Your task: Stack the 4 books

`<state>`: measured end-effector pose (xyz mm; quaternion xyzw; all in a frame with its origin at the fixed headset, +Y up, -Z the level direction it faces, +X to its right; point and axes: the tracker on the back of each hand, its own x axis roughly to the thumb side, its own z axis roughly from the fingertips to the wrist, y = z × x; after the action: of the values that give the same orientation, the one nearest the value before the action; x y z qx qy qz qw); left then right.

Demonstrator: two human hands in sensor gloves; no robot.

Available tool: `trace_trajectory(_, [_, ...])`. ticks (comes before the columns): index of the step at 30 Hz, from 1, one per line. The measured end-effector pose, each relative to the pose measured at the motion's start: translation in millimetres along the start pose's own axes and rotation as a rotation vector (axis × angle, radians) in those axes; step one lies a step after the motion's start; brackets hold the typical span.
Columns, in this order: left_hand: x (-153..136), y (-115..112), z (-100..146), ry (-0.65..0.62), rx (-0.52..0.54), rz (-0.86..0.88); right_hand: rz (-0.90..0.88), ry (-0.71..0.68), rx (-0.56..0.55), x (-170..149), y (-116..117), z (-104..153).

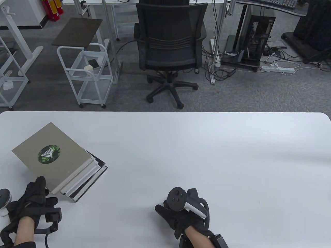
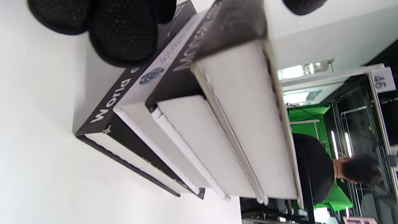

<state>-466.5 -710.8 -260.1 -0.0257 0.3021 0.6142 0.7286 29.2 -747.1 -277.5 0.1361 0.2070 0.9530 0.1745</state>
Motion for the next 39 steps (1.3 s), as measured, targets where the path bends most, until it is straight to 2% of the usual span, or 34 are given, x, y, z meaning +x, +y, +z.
trace_trajectory(4, [-1.1, 7.6, 0.2, -0.013, -0.002, 0.122, 0.037, -0.030, -0.018, 7.8, -1.2, 3.6])
trace_trajectory(6, [-1.1, 7.5, -0.9, -0.039, -0.041, 0.165, 0.047, -0.040, -0.022, 10.5, -1.3, 4.6])
trace_trajectory(8, [-2.2, 4.9, -3.5, -0.064, -0.084, 0.177, 0.049, -0.046, -0.023, 12.0, -0.9, 4.9])
trace_trajectory(14, [-8.6, -4.9, -15.0, -0.084, -0.122, 0.193, 0.076, -0.047, -0.010, 14.1, 2.5, 4.4])
trace_trajectory(19, [-11.1, -16.4, -25.0, -0.124, -0.146, 0.293, 0.075, -0.053, 0.000, 15.5, 4.5, 3.8])
trace_trajectory(26, [-19.6, -26.9, -37.8, -0.097, -0.178, 0.294, 0.056, -0.047, 0.000, 14.0, 1.9, 4.5])
trace_trajectory(29, [-25.1, -29.9, -40.7, -0.103, -0.178, 0.394, 0.051, -0.049, 0.003, 13.8, 1.9, 4.2])
trace_trajectory(33, [-32.2, -33.3, -44.5, -0.105, -0.231, 0.463, 0.047, -0.052, 0.012, 14.4, 2.4, 4.1])
trace_trajectory(39, [-33.7, -35.7, -49.1, -0.121, -0.282, 0.470, 0.045, -0.056, 0.015, 14.8, 2.3, 3.6])
